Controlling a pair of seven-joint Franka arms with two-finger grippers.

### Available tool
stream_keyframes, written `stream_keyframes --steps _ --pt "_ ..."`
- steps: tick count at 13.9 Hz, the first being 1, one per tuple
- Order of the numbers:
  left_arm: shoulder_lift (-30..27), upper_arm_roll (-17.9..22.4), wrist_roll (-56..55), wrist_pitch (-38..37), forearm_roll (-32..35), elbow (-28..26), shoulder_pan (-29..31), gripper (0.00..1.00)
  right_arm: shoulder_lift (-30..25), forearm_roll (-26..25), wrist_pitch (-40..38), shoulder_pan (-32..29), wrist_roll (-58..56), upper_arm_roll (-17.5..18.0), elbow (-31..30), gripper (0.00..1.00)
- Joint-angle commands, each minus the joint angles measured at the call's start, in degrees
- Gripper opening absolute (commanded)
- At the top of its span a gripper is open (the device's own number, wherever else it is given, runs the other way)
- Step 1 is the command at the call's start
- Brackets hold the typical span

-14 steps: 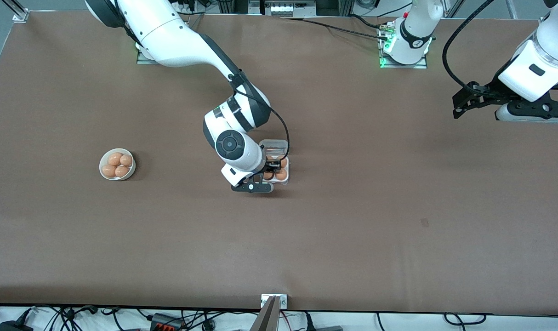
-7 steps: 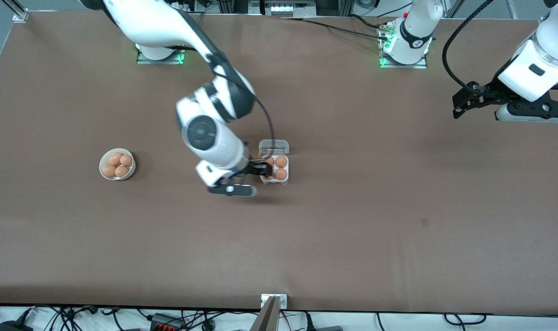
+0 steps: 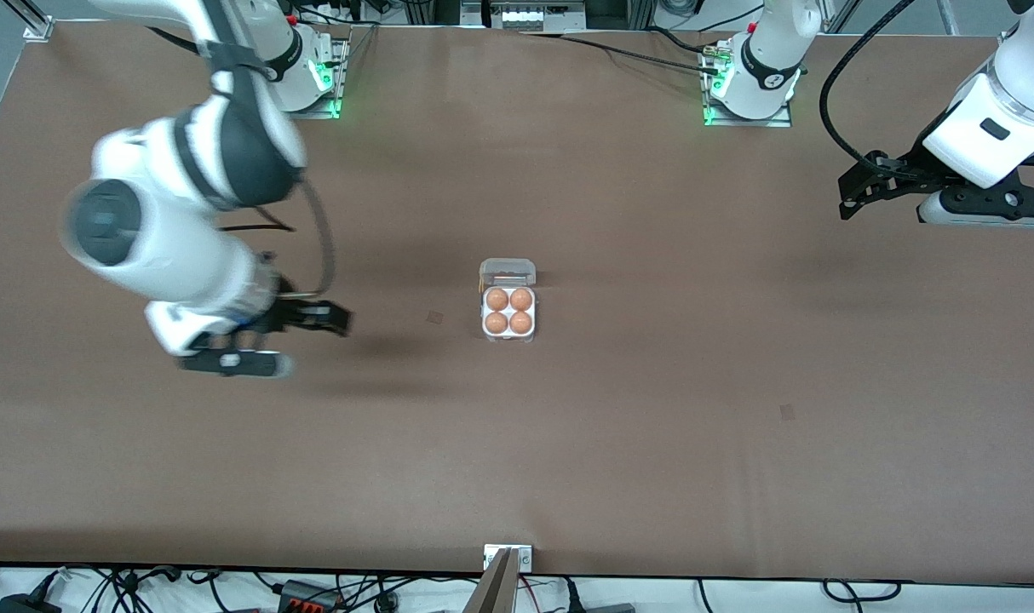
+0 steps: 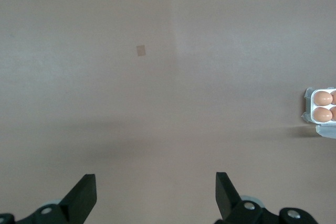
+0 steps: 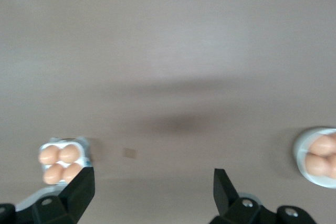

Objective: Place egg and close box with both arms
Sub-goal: 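Raise the right gripper away from the carton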

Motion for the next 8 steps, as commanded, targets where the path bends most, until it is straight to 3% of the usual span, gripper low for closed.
stream_keyframes --steps 1,5,8 --pt "0.01 -0.3 -0.53 -3.29 0.79 1.4 0.05 1.0 -2.96 -0.39 -3.3 -0.48 -1.37 -3.42 -1.29 1.0" --pt "0.71 -0.3 -0.09 -12.76 0.09 1.4 0.05 1.0 -3.23 -0.3 -3.31 -1.36 -8.56 -8.79 -1.29 1.0" --pt "0.88 0.05 0.09 -15.95 0.17 1.58 0.4 1.0 -5.6 0.14 -2.87 -7.05 -12.62 -7.41 -1.55 1.0"
